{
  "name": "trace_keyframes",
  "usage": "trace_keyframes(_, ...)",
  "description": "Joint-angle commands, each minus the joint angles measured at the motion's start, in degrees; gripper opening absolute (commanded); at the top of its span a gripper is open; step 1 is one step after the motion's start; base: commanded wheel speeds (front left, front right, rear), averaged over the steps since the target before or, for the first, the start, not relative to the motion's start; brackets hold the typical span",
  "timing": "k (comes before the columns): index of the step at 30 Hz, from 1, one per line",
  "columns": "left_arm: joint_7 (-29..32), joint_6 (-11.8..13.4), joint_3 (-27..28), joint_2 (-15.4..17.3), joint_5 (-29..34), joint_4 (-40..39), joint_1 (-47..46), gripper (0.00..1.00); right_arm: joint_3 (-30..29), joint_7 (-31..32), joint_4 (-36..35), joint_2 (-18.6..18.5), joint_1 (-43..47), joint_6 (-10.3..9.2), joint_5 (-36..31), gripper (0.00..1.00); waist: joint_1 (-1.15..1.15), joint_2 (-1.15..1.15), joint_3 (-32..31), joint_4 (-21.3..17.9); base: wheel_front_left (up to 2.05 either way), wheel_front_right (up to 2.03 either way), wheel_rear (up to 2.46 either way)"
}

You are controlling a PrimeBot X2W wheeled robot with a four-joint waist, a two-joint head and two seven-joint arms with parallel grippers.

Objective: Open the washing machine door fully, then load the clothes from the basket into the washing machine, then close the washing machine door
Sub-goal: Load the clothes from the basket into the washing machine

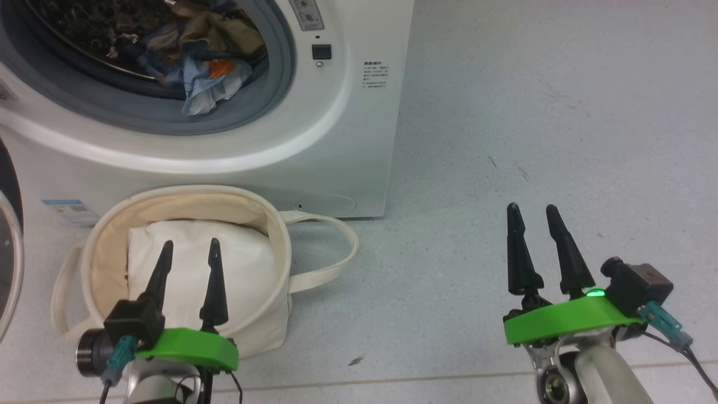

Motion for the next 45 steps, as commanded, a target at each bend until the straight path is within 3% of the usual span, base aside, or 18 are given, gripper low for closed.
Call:
trace_keyframes(1,-0.27,0.28,1.48,0.8,-0.31,-1.49,-1.07,1.0,1.31,-0.7,-1.64,0.21,-0.88,0.01,0.13,1.0,0.0,0.0,0.15,-0.01,0.0,0.0,0.0)
trace_keyframes(14,-0.27,-0.55,2.89,0.8,1.36,-0.08,-6.36,1.0,1.52,-0.7,-2.92,0.21,-3.21,0.01,-0.12,1.0,0.0,0.0,6.56,-0.47,0.0,0.0,0.0)
trace_keyframes(24,-0.27,-3.04,6.04,3.81,3.93,4.16,-24.41,1.0,0.89,-0.7,-4.86,0.21,-8.01,0.01,-1.17,1.0,0.0,0.0,18.94,-0.41,0.0,0.0,0.0)
trace_keyframes(35,-0.27,-4.89,6.9,7.34,3.68,24.51,-50.57,1.0,1.26,-0.7,-6.14,0.21,-12.88,0.01,-1.37,1.0,0.0,0.0,28.68,-1.96,0.0,0.0,0.0)
trace_keyframes(45,-0.27,-2.84,3.71,9.51,6.64,43.8,-65.5,1.0,2.09,-0.7,-6.76,0.21,-14.17,0.01,-0.01,1.0,0.0,0.0,31.32,-3.92,0.0,0.0,0.0)
